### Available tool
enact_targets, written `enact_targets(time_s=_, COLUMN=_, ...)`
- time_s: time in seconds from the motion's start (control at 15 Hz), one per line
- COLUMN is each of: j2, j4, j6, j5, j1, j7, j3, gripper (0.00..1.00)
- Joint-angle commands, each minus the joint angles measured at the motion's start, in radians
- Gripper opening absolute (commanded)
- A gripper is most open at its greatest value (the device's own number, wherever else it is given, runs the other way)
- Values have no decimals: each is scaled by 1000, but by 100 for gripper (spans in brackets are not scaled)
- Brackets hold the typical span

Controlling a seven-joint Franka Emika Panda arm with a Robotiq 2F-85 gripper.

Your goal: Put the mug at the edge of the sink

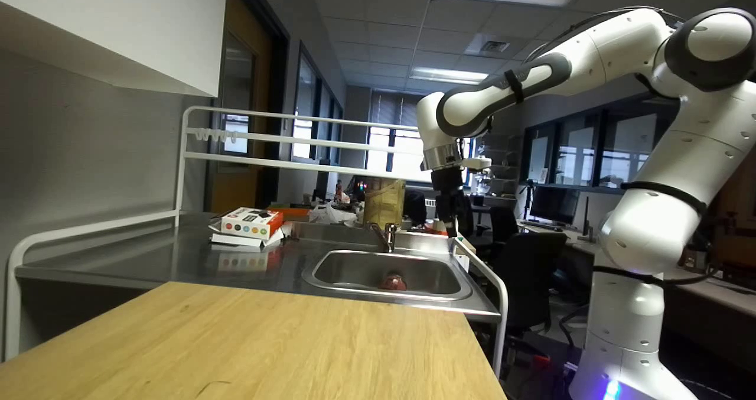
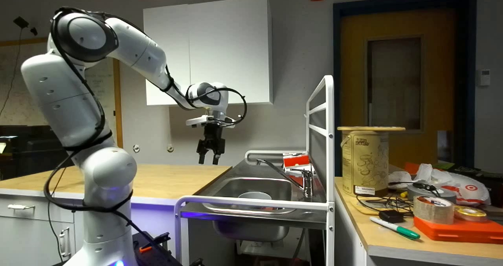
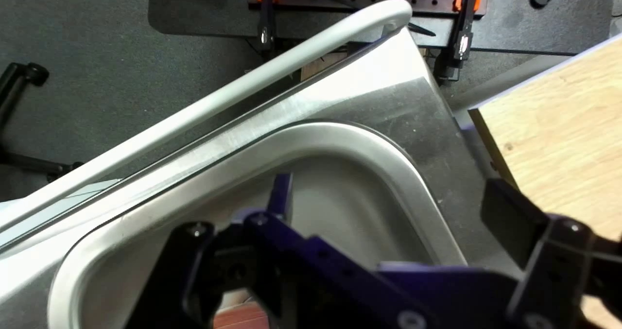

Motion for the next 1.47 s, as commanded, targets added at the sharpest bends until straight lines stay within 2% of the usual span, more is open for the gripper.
enact_targets(time_s=0.0, j2=89, j4=66, j6=-9, j5=4, j1=-11, j7=26, j3=-21, gripper=100)
enact_targets(time_s=0.27, j2=265, j4=184, j6=6, j5=-9, j1=-40, j7=100, j3=-36, gripper=100)
enact_targets(time_s=0.53, j2=491, j4=371, j6=33, j5=-25, j1=-45, j7=302, j3=-39, gripper=100)
enact_targets(time_s=0.93, j2=801, j4=653, j6=21, j5=-138, j1=41, j7=651, j3=-81, gripper=100)
enact_targets(time_s=1.2, j2=928, j4=723, j6=-54, j5=-231, j1=99, j7=738, j3=-129, gripper=100)
enact_targets(time_s=1.4, j2=952, j4=690, j6=-93, j5=-325, j1=121, j7=774, j3=-166, gripper=100)
